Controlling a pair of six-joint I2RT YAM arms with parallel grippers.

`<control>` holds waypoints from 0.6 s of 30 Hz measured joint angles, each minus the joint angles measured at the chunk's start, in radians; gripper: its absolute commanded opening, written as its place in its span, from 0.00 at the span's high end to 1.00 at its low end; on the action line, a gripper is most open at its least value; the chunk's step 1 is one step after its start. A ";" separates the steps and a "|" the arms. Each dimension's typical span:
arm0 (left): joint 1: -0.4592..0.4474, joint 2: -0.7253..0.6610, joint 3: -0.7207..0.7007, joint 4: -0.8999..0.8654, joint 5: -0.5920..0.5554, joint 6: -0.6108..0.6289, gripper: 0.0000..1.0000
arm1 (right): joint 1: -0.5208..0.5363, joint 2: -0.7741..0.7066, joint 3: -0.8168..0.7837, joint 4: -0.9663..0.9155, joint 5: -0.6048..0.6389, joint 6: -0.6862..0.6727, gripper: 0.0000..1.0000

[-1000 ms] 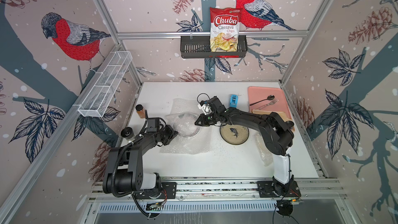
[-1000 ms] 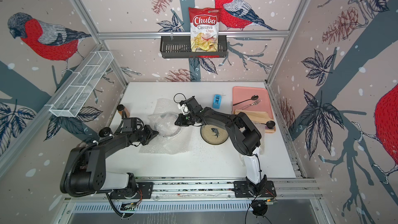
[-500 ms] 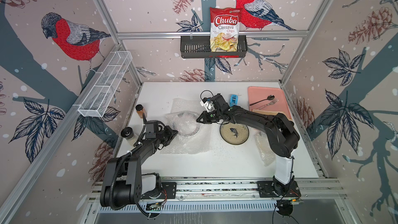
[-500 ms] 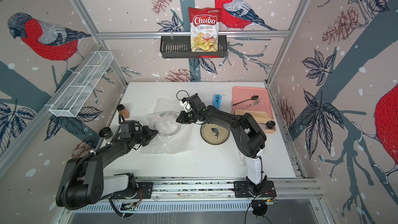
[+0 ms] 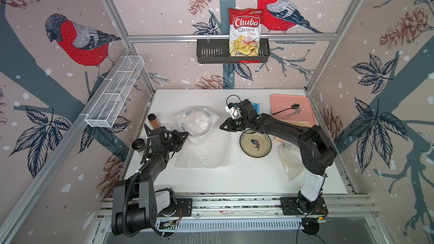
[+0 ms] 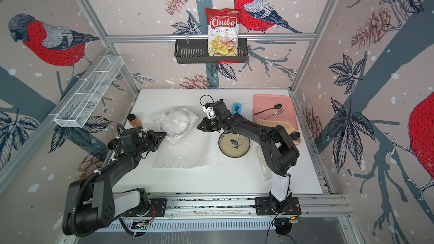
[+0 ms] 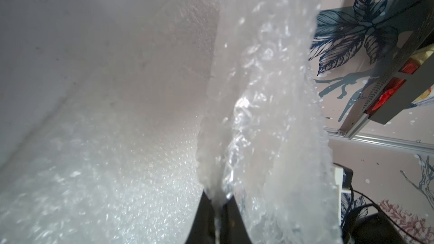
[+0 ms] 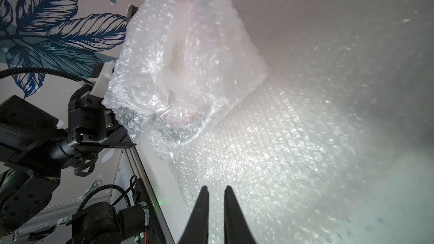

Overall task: Wrap dinner plates in bubble wrap
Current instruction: Pick up the bubble wrap from the bubble wrap, then place the bubble wrap at the center of the board.

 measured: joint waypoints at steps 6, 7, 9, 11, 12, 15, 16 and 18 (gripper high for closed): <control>0.003 0.194 0.164 0.064 -0.130 -0.086 1.00 | -0.024 -0.025 -0.040 0.003 0.000 0.000 0.84; 0.003 0.230 0.194 0.069 -0.154 -0.101 1.00 | -0.028 -0.032 -0.051 0.004 0.000 0.000 0.84; -0.003 0.295 0.256 0.068 -0.208 -0.129 1.00 | -0.040 -0.043 -0.072 0.008 -0.003 0.000 0.84; -0.019 0.352 0.319 0.066 -0.269 -0.153 1.00 | -0.055 -0.051 -0.093 0.016 -0.006 0.000 0.84; -0.031 0.381 0.353 0.066 -0.299 -0.167 1.00 | -0.062 -0.054 -0.101 0.018 -0.008 0.000 0.84; -0.067 0.475 0.453 0.069 -0.377 -0.200 1.00 | -0.079 -0.058 -0.117 0.026 -0.016 0.000 0.84; -0.076 0.507 0.487 0.064 -0.402 -0.210 1.00 | -0.082 -0.059 -0.122 0.028 -0.021 0.000 0.84; -0.089 0.569 0.552 0.054 -0.450 -0.227 1.00 | -0.088 -0.063 -0.134 0.031 -0.032 -0.001 0.84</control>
